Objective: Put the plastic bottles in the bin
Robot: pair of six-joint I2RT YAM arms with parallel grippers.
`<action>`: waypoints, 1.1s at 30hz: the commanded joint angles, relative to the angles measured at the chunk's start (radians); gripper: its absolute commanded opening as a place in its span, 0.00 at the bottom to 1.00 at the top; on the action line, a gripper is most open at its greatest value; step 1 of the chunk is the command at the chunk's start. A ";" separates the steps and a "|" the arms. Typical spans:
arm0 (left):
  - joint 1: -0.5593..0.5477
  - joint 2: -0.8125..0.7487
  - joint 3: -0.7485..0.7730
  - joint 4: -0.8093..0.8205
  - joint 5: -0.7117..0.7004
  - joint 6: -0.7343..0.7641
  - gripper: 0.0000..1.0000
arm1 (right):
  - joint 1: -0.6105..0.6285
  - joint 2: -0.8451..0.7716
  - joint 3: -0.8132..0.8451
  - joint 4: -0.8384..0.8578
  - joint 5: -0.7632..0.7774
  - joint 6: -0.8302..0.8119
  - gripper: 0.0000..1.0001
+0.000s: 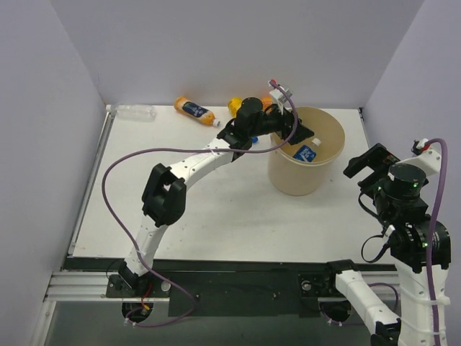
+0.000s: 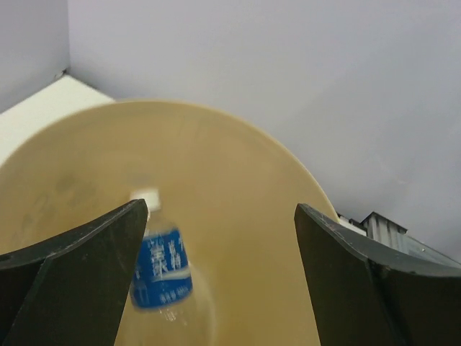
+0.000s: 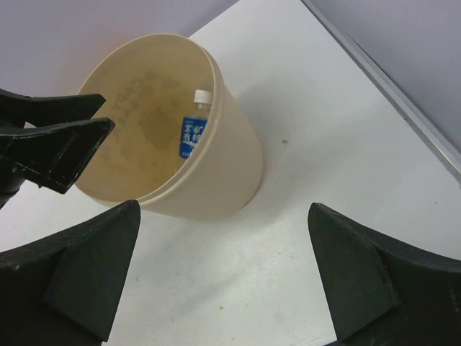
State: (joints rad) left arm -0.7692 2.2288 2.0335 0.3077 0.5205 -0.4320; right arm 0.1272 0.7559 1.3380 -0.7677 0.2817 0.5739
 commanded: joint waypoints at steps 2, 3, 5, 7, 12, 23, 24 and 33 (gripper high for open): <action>-0.008 -0.113 0.053 -0.108 -0.102 0.108 0.95 | 0.006 -0.001 0.004 -0.008 0.051 -0.020 0.95; -0.005 -0.151 0.042 -0.151 -0.146 0.137 0.95 | 0.006 0.000 0.006 -0.008 0.048 -0.020 0.95; 0.011 -0.214 0.012 -0.223 -0.245 0.170 0.95 | 0.006 0.006 0.004 -0.007 0.039 -0.029 0.95; 0.050 -0.263 0.005 -0.361 -0.363 0.158 0.95 | 0.006 0.006 -0.005 0.001 0.045 -0.039 0.94; 0.198 -0.405 -0.172 -0.486 -0.462 0.001 0.95 | 0.006 0.010 -0.039 0.010 0.063 -0.049 0.94; 0.562 -0.409 -0.206 -0.894 -0.814 -0.152 0.96 | 0.017 0.075 -0.088 0.064 0.028 -0.017 0.94; 0.602 -0.403 -0.226 -0.872 -0.803 -0.192 0.96 | 0.018 0.080 -0.085 0.067 0.030 -0.019 0.94; 0.814 -0.091 -0.013 -0.900 -0.613 -0.402 0.96 | 0.028 0.141 -0.077 0.108 0.036 -0.039 0.94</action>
State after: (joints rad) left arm -0.0017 2.0232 1.8980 -0.5510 -0.1345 -0.6868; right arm 0.1440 0.8745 1.2575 -0.6994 0.3023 0.5472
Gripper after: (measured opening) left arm 0.960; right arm 0.938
